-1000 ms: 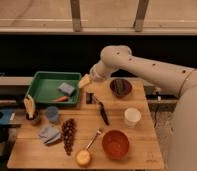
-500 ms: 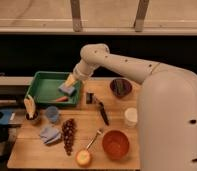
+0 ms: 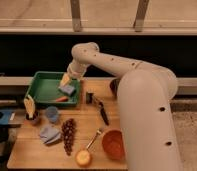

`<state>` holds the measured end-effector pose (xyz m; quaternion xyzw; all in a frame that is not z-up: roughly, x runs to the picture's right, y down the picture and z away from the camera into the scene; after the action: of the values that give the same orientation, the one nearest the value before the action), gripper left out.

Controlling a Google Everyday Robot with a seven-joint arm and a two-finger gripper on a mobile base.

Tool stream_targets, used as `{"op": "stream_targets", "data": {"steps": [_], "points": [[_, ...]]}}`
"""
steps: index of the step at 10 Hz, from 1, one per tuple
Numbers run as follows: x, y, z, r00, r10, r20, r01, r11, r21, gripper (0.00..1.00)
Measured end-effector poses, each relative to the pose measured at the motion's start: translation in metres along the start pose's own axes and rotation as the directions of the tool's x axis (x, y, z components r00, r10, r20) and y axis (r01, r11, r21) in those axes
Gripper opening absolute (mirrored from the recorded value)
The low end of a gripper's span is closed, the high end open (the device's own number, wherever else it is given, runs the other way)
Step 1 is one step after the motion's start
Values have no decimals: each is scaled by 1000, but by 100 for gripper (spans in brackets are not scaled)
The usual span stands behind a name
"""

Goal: Place sponge in table surface

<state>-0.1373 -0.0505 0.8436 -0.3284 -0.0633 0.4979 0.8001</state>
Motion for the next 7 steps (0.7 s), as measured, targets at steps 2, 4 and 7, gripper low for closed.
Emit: {"op": "stream_targets", "data": {"steps": [2,4,7], "points": [[-1,5,2,1000,-5,-1,5,1000,-6,71],[1,3,2,1000,3,6,-3,1000,2,71],[5,1,6,985,42,167,-39,999,-19,71]]}}
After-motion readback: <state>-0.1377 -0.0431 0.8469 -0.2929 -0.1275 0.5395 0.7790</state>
